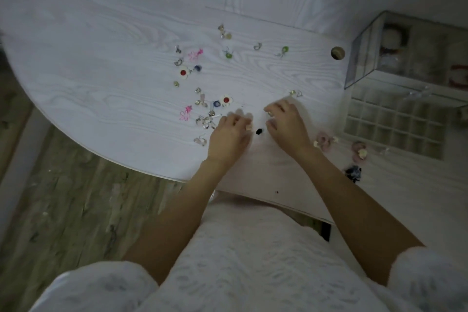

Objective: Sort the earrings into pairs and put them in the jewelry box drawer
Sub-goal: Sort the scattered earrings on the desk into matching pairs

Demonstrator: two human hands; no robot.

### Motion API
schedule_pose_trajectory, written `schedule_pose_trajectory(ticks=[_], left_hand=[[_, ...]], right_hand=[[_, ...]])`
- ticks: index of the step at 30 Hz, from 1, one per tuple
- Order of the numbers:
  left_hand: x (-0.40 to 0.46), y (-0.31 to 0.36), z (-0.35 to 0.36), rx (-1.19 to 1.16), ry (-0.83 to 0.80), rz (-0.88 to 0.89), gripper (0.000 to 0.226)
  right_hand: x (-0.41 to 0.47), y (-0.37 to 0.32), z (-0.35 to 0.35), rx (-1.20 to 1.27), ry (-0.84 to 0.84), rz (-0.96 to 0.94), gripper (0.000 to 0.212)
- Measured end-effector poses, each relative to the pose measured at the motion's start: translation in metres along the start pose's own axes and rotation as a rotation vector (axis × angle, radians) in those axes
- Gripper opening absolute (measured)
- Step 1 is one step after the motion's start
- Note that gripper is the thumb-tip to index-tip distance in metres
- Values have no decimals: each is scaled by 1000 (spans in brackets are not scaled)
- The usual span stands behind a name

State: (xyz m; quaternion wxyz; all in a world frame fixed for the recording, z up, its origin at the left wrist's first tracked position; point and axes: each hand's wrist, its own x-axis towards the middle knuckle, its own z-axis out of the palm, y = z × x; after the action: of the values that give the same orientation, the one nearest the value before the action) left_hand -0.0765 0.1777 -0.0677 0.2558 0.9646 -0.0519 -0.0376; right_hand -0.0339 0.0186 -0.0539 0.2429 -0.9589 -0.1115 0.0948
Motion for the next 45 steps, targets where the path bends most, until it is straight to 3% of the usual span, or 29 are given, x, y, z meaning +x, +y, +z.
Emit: schedule_pose_trajectory(ticks=[7, 10, 14, 18, 23, 35, 42, 45], left_hand=[[6, -10, 0, -46, 93, -28, 13], [-2, -27, -18, -127, 168, -41, 26], [11, -71, -48, -183, 257, -235, 24], [46, -105, -67, -151, 241, -313, 35], [90, -115, -71, -4, 165, -268, 38], [102, -98, -62, 32, 43, -111, 14], [116, -84, -57, 85, -37, 20, 16], [111, -70, -58, -79, -67, 21, 12]], right_hand=[[12, -15, 1, -86, 2, -65, 32], [32, -39, 3, -54, -16, -175, 31], [57, -65, 18, -37, -87, -266, 29], [65, -69, 26, -28, -113, -213, 25], [70, -54, 23, -63, -35, -135, 22], [68, -34, 14, -8, 35, 90, 16], [62, -38, 9, 212, 95, 122, 9], [48, -43, 0, 404, 143, 147, 7]])
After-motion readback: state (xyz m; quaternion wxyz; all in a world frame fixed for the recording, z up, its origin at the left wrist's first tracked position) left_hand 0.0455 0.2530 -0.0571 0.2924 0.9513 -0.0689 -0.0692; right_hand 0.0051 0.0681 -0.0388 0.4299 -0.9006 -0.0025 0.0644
